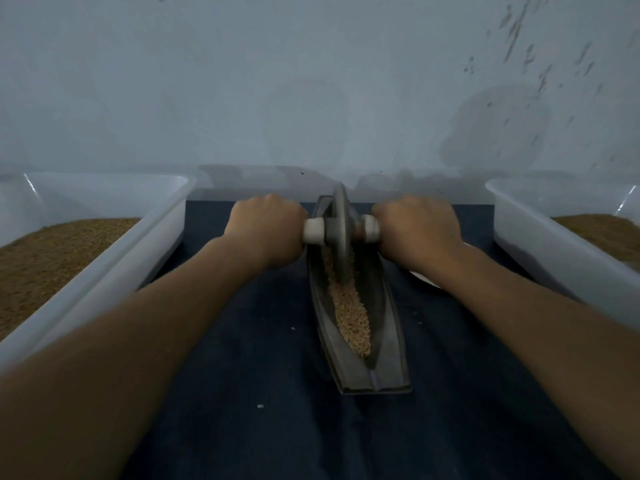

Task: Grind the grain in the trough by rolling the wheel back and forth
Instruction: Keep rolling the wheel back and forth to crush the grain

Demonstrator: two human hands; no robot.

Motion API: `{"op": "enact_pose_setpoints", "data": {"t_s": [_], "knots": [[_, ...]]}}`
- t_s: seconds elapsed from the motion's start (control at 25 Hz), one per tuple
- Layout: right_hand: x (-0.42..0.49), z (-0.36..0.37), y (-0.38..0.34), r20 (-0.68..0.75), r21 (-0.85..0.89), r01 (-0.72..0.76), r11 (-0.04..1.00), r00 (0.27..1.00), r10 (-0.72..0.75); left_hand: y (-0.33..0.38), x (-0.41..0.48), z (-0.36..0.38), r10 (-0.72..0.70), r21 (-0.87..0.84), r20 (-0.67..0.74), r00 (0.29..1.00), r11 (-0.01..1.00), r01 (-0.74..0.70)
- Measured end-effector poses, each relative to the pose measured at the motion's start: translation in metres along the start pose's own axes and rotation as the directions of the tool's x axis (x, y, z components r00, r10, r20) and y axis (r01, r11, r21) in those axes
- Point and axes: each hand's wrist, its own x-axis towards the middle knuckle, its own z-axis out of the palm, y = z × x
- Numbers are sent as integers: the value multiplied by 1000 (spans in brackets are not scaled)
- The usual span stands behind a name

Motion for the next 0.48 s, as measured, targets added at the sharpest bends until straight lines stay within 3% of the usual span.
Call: {"op": "enact_pose_setpoints", "data": {"t_s": [0.16,0.32,0.4,0.48], "knots": [[-16,-5,2,7,-3,18,1000,1000,-18,3,-17,-10,25,37,22,999,999,-26],[-72,-17,4,-165,-71,116,991,978,-126,7,-71,-17,124,155,-152,981,983,-100],[-78,-17,8,-144,-74,109,991,982,-119,7,-72,-22,147,193,-203,968,975,-107],[-66,-9,7,-113,-45,86,995,989,-90,8,-60,-15,97,167,-160,982,983,-70]]}}
